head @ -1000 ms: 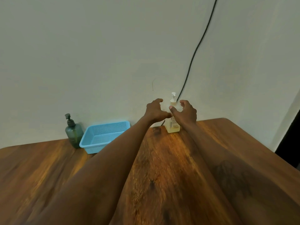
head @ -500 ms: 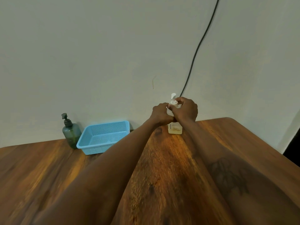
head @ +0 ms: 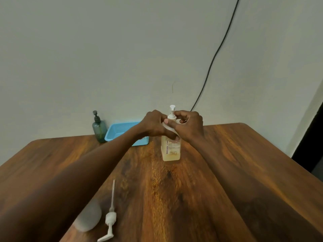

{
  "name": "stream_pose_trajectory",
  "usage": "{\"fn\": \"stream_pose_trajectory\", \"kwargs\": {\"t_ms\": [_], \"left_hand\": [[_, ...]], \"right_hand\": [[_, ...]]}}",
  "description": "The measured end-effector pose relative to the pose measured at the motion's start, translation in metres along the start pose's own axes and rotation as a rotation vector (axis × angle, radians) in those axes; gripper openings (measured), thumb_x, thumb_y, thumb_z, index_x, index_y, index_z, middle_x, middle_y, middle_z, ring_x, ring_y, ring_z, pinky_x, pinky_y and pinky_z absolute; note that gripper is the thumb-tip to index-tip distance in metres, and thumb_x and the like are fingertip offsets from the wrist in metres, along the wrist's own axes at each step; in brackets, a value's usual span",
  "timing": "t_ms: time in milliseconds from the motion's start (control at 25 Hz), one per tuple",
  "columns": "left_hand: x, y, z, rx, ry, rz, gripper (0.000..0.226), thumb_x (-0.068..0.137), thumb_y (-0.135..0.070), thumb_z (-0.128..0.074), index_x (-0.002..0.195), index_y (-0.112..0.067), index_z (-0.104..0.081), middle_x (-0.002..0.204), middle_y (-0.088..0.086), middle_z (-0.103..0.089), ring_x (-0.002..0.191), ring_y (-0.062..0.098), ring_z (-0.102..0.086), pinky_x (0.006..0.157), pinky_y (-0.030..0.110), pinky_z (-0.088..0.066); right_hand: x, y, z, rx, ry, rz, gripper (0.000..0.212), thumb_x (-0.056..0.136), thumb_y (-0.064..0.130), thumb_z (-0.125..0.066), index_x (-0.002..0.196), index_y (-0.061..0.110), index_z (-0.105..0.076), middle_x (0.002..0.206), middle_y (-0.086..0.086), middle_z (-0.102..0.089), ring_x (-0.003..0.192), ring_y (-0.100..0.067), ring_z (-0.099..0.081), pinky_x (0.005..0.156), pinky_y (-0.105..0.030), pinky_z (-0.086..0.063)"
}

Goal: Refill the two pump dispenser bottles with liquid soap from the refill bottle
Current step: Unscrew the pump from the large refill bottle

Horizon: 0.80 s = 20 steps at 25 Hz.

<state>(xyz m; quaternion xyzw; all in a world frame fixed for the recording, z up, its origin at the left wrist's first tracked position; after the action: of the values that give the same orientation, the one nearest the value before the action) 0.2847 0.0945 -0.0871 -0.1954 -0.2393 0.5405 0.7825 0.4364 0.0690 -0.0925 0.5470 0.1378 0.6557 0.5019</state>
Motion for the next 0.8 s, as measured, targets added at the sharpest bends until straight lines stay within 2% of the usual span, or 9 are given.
{"fn": "stream_pose_trajectory", "kwargs": {"t_ms": [200, 400, 560, 680, 760, 800], "left_hand": [[-0.084, -0.001, 0.029, -0.037, 0.040, 0.021, 0.040, 0.057, -0.037, -0.099, 0.086, -0.016, -0.080, 0.084, -0.009, -0.080, 0.077, 0.011, -0.078, 0.076, 0.033, -0.065], [-0.141, -0.005, 0.043, -0.086, 0.014, 0.007, 0.036, 0.062, -0.034, -0.097, 0.088, -0.016, -0.079, 0.089, -0.007, -0.081, 0.077, 0.010, -0.078, 0.080, 0.040, -0.064], [-0.174, -0.004, 0.050, -0.175, 0.076, -0.028, 0.036, 0.063, -0.032, -0.097, 0.092, -0.017, -0.081, 0.093, -0.004, -0.081, 0.087, 0.016, -0.078, 0.087, 0.044, -0.063], [-0.192, -0.006, 0.055, -0.217, 0.091, -0.020, 0.039, 0.063, -0.030, -0.098, 0.095, -0.016, -0.080, 0.095, -0.002, -0.081, 0.090, 0.016, -0.078, 0.088, 0.044, -0.062], [-0.197, -0.006, 0.057, -0.230, 0.043, 0.000, 0.039, 0.061, -0.028, -0.098, 0.093, -0.015, -0.080, 0.093, -0.003, -0.081, 0.088, 0.015, -0.078, 0.086, 0.043, -0.063], [-0.200, -0.007, 0.057, -0.237, 0.017, 0.009, 0.038, 0.060, -0.027, -0.098, 0.091, -0.014, -0.080, 0.091, -0.004, -0.081, 0.087, 0.015, -0.078, 0.085, 0.042, -0.064]], "right_hand": [[-0.056, 0.055, -0.011, 0.092, 0.079, 0.029, 0.035, 0.079, 0.036, -0.085, 0.110, 0.020, -0.080, 0.102, 0.007, -0.078, 0.082, -0.006, -0.071, 0.067, -0.023, -0.060], [-0.087, 0.091, -0.012, 0.195, 0.184, 0.021, 0.035, 0.080, 0.030, -0.086, 0.112, 0.018, -0.079, 0.104, 0.004, -0.079, 0.085, -0.005, -0.075, 0.076, -0.031, -0.064], [-0.103, 0.107, -0.012, 0.330, 0.360, 0.056, 0.030, 0.085, 0.020, -0.082, 0.112, 0.010, -0.078, 0.105, -0.002, -0.079, 0.092, -0.014, -0.076, 0.083, -0.040, -0.063], [-0.113, 0.116, -0.012, 0.462, 0.526, 0.034, 0.028, 0.091, 0.014, -0.075, 0.119, 0.008, -0.074, 0.112, -0.005, -0.077, 0.102, -0.019, -0.074, 0.090, -0.039, -0.061], [-0.117, 0.122, -0.011, 0.434, 0.563, 0.034, 0.030, 0.091, 0.026, -0.075, 0.119, 0.015, -0.074, 0.114, 0.000, -0.077, 0.104, -0.016, -0.073, 0.091, -0.040, -0.060], [-0.118, 0.125, -0.008, 0.366, 0.518, 0.047, 0.035, 0.087, 0.037, -0.078, 0.116, 0.018, -0.076, 0.110, 0.005, -0.077, 0.100, -0.011, -0.074, 0.088, -0.038, -0.061]]}}
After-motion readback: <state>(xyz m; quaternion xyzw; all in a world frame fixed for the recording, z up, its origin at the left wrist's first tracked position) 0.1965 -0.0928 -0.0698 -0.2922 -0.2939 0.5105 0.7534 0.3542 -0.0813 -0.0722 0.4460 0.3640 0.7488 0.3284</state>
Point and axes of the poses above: each hand's wrist, its own x-axis towards the middle knuckle, its own z-axis out of the back of the hand, y = z × x, the point moved 6 cm from there along x, towards the middle knuckle
